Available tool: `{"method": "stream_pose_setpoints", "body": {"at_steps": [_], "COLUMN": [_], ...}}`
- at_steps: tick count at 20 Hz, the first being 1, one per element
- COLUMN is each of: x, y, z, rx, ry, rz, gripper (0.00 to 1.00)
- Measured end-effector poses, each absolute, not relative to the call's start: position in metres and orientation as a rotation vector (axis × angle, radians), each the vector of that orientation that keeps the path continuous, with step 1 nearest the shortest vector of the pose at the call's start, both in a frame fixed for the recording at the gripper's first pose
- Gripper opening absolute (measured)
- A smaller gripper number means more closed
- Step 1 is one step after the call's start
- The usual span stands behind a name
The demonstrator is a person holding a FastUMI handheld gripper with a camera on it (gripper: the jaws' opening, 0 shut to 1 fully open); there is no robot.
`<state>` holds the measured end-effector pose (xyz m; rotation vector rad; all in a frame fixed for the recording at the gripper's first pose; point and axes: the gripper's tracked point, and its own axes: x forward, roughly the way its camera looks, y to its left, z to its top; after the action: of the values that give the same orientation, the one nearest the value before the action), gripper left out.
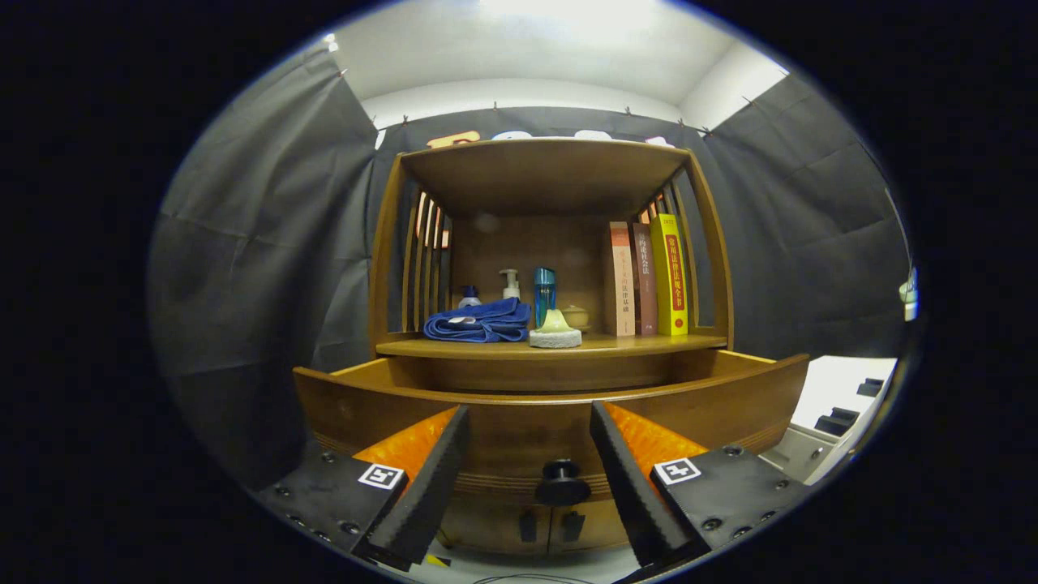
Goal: Pull open the drawer, take out the items inside it, and place them on the countertop above the cabinet.
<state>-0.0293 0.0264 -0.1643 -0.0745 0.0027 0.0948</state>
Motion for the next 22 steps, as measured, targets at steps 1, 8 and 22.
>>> {"method": "stream_pose_setpoints", "body": {"at_steps": [1, 8, 22], "x": [-0.027, -0.005, 0.100], "y": [0.025, -0.001, 0.003], "z": [-0.172, -0.200, -0.227], "rx": [-0.065, 0.030, -0.018], "ry": [0.022, 0.093, 0.172], "rz": [0.090, 0.031, 0.036], "gripper": [0.97, 0.97, 0.98]}}
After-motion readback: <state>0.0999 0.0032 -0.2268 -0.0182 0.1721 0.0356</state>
